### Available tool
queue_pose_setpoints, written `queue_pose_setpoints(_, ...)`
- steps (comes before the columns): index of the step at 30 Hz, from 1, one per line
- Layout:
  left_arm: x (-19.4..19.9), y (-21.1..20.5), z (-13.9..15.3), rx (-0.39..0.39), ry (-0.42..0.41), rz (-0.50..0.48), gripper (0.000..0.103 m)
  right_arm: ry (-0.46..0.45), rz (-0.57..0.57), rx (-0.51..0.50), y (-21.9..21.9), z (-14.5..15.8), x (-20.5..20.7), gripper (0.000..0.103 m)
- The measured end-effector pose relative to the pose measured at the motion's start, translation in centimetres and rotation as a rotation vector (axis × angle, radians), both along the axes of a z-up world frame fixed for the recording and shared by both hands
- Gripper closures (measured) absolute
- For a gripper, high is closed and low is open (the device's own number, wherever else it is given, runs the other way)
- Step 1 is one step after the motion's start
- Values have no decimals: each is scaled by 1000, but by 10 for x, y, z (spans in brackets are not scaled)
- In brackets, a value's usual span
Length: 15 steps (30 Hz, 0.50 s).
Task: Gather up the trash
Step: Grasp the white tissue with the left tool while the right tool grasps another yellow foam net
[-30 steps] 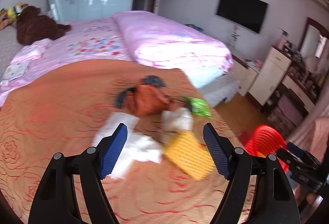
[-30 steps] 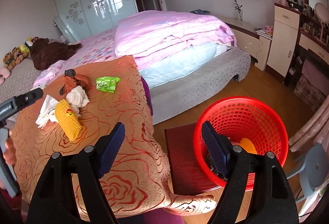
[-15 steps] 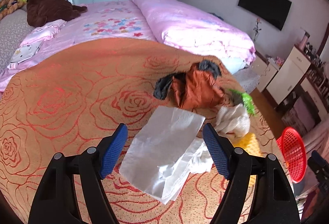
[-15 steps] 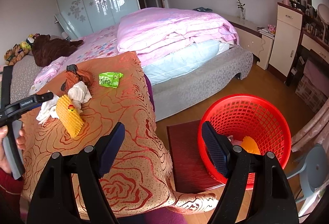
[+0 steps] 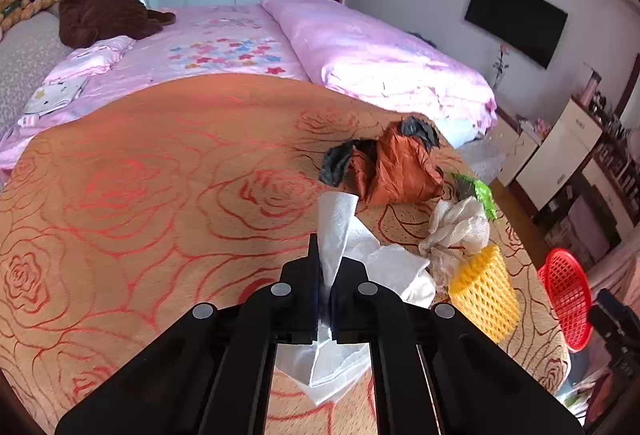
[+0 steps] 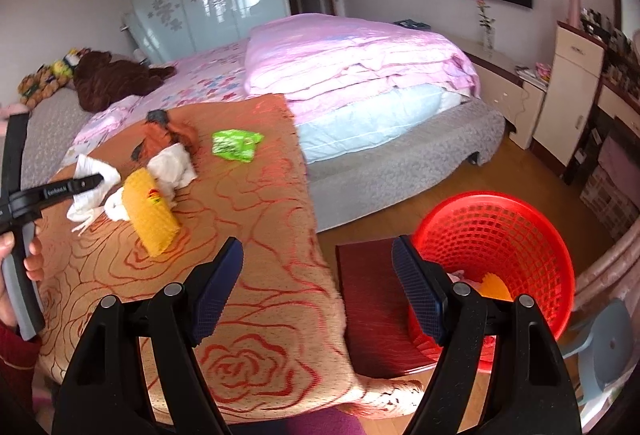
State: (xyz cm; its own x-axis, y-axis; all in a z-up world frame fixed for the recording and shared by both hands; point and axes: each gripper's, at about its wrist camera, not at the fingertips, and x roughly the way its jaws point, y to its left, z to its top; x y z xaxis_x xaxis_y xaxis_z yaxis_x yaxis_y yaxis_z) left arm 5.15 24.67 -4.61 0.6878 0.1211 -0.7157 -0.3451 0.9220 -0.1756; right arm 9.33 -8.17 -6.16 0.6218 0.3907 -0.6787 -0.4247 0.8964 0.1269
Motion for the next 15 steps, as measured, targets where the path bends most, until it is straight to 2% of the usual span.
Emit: queue_pose_setpoints(15,-49,11,20,-2,-54,52,100,-30,222,-51,95,-5,-7,29)
